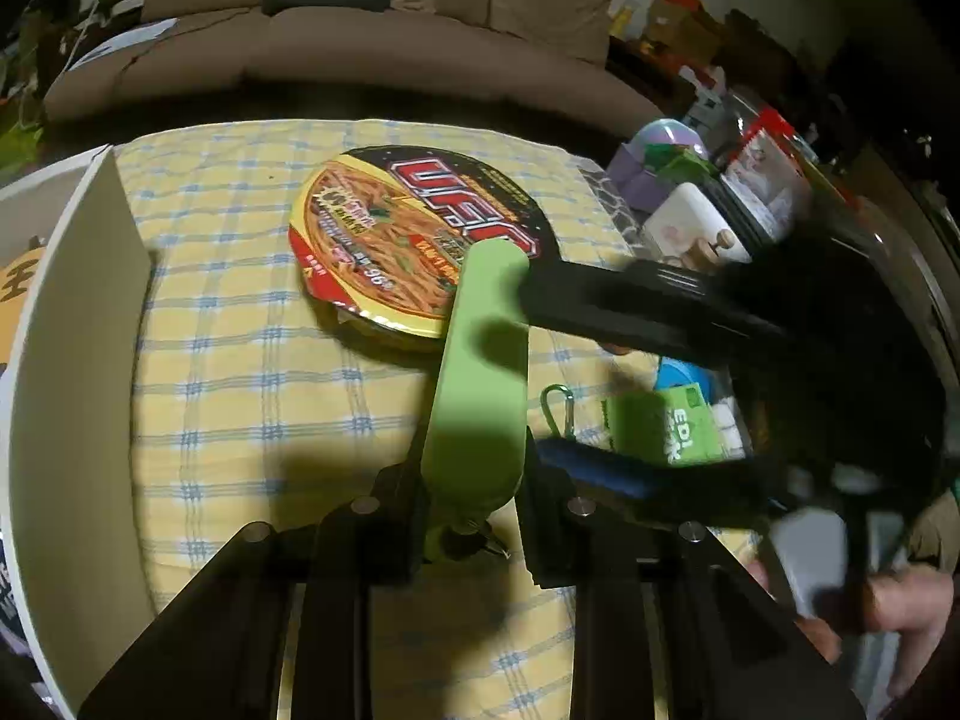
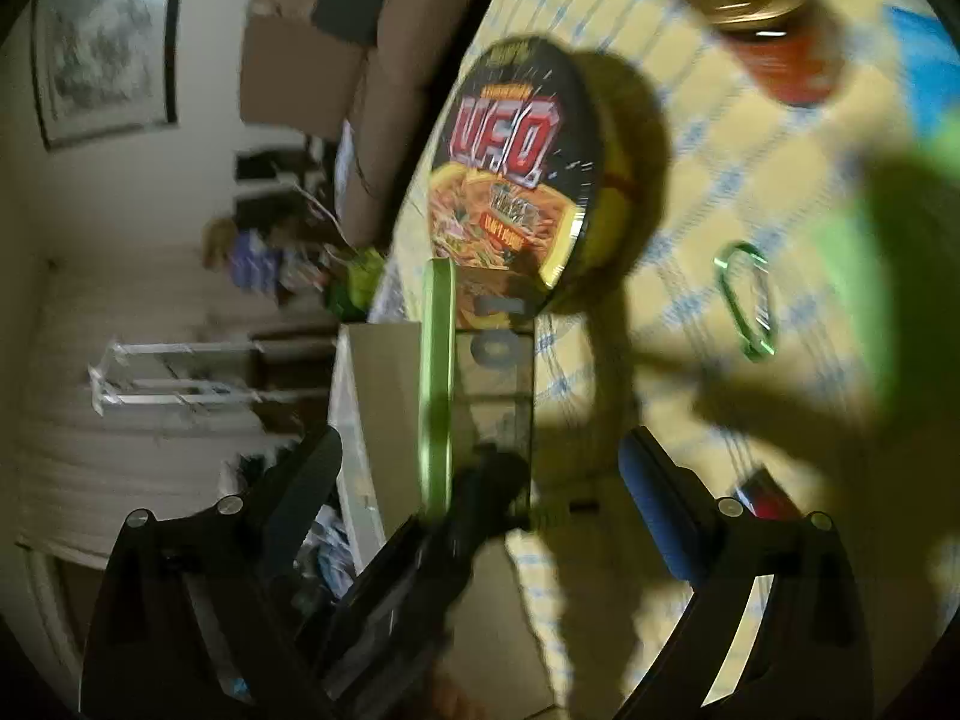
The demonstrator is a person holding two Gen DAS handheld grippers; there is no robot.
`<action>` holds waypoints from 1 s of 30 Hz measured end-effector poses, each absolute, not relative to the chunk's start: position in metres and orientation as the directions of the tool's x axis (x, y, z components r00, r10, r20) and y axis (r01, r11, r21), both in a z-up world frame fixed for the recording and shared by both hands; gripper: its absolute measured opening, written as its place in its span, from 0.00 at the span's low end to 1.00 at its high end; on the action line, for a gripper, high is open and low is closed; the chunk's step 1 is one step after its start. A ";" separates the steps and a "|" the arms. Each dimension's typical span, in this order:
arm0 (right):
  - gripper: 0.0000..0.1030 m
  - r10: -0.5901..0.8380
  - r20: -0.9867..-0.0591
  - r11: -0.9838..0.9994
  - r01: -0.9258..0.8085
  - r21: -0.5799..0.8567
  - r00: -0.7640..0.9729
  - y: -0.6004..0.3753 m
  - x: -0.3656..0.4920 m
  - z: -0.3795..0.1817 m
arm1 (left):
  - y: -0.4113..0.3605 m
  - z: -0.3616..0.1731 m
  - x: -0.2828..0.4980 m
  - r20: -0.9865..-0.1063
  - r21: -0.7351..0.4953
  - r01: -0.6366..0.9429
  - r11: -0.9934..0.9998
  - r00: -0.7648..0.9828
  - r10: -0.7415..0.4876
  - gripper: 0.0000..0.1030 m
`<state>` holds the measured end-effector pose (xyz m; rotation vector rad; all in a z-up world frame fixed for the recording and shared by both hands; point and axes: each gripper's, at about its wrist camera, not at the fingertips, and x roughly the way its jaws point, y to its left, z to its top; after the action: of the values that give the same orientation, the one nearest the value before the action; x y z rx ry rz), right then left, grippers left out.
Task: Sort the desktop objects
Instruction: 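Lift the green-lidded box with the left tool and carry it over the bin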
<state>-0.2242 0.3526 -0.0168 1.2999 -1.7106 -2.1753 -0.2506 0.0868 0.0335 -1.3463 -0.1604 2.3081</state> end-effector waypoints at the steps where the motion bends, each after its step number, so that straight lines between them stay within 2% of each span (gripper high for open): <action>1: 0.74 -0.538 -0.559 -0.375 -0.416 0.829 -0.630 0.352 -0.230 -0.019 | 0.088 0.033 -0.251 -0.797 -0.318 -0.335 -0.887 -0.411 0.441 0.24; 2: 0.63 -0.543 -0.557 -0.375 -0.412 0.830 -0.628 0.351 -0.235 -0.022 | 0.088 0.033 -0.251 -0.799 -0.319 -0.334 -0.887 -0.409 0.441 0.24; 3: 0.42 -0.552 -0.555 -0.380 -0.404 0.832 -0.623 0.350 -0.240 -0.023 | 0.086 0.033 -0.252 -0.799 -0.329 -0.332 -0.884 -0.401 0.448 0.24; 9: 0.42 -0.529 -0.583 -0.454 -0.374 0.808 -0.617 0.339 -0.224 0.008 | 0.077 0.053 -0.228 -0.767 -0.383 -0.364 -0.849 -0.388 0.512 0.24; 17: 0.42 -0.507 -0.586 -0.603 -0.225 0.765 -0.632 0.273 -0.189 0.122 | 0.027 0.138 -0.162 -0.659 -0.437 -0.402 -0.805 -0.466 0.590 0.24; 24: 0.41 -0.530 -0.597 -0.710 -0.070 0.701 -0.603 0.151 -0.188 0.202 | -0.075 0.196 -0.091 -0.629 -0.392 -0.406 -0.826 -0.537 0.563 0.23; 30: 0.40 -0.582 -0.609 -0.728 0.013 0.685 -0.539 0.039 -0.203 0.210 | -0.177 0.200 -0.065 -0.640 -0.373 -0.354 -0.858 -0.571 0.514 0.23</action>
<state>-0.2029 0.0392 0.2103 1.2537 -0.9040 -2.3048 -0.0649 -0.1767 0.2002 -1.0703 -0.2787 2.4010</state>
